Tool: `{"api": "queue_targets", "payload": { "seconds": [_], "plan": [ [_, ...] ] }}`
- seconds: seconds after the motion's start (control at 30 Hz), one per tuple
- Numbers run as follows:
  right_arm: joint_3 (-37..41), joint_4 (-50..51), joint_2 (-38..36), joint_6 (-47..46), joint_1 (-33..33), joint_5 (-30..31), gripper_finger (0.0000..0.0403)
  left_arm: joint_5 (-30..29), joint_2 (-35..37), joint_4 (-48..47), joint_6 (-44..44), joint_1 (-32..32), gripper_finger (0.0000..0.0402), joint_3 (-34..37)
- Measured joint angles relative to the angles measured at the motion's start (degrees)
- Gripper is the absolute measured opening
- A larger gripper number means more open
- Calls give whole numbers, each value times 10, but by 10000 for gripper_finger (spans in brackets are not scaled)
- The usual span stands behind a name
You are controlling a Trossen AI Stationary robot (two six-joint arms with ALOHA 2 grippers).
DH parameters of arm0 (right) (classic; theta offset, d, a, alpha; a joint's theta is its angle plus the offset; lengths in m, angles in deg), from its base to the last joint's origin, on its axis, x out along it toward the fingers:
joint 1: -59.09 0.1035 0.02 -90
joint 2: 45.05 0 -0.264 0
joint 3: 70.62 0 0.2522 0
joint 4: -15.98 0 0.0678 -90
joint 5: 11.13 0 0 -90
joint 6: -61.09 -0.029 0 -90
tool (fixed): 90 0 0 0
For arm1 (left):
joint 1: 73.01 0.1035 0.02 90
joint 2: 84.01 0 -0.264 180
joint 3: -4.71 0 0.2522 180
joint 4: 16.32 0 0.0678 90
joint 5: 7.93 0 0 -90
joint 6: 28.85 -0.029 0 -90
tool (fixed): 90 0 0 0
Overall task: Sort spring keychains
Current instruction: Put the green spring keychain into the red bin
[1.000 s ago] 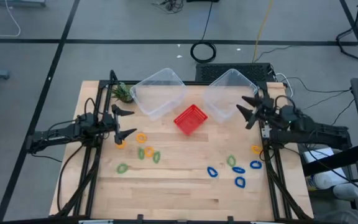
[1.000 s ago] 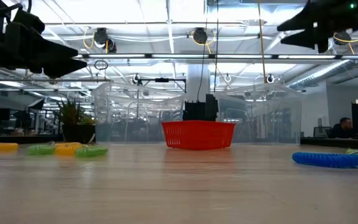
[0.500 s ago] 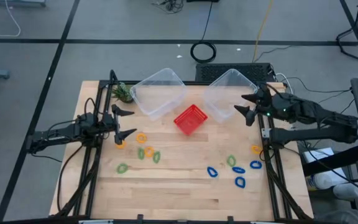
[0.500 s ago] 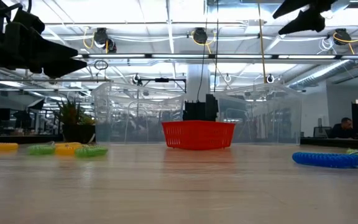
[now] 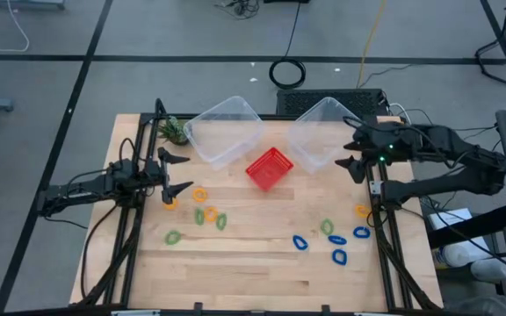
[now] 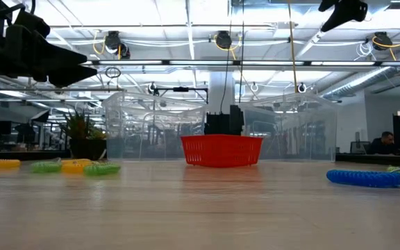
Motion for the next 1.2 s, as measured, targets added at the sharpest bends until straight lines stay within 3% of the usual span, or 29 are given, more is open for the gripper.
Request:
{"api": "queue_targets", "payload": {
  "seconds": [0.27, 0.5, 0.83, 1.0, 1.2],
  "plan": [
    [-75, 151, 91, -37, 2, -82, 293, 0, 0, 0, 0, 0, 395, 0],
    [-109, 212, 140, -83, 52, -129, 293, 0, 0, 0, 0, 0, 395, 0],
    [-119, 238, 174, -169, 167, -123, 293, 0, 0, 0, 0, 0, 395, 0],
    [-119, 238, 193, -261, 236, -65, 293, 0, 0, 0, 0, 0, 395, 0],
    [-119, 238, 214, -405, 295, -48, 293, 0, 0, 0, 0, 0, 395, 0]
  ]
}}
